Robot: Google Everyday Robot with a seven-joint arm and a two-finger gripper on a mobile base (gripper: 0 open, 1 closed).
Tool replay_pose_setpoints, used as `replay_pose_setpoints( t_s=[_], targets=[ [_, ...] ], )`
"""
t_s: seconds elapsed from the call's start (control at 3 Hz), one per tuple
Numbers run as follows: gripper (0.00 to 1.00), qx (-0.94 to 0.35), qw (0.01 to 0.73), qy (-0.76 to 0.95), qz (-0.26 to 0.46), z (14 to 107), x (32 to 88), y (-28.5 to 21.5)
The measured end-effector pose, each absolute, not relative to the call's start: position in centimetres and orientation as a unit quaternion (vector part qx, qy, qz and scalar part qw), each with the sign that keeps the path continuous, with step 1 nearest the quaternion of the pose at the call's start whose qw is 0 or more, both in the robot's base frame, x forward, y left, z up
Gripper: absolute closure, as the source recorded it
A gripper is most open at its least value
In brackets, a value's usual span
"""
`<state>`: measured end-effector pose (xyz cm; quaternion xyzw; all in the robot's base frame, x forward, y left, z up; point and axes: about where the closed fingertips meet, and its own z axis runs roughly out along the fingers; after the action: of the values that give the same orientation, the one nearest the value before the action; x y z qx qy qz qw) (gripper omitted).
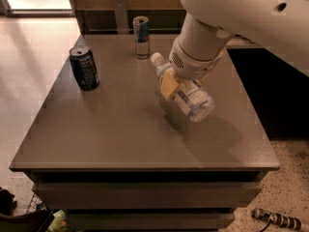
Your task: Place blue plastic bottle upright
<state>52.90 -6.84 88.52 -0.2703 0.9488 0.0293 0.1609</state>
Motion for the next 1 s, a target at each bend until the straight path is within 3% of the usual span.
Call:
replay_pose_setpoints(
  t_s=[0.67,1.0],
  targets=[
    [1.0,-0.279,0.318,0.895,0.14,92.3,55.4,-9.4],
    [1.0,-0.278,0.376,0.847,0.253,91.8,56.2,-8.7]
  ],
)
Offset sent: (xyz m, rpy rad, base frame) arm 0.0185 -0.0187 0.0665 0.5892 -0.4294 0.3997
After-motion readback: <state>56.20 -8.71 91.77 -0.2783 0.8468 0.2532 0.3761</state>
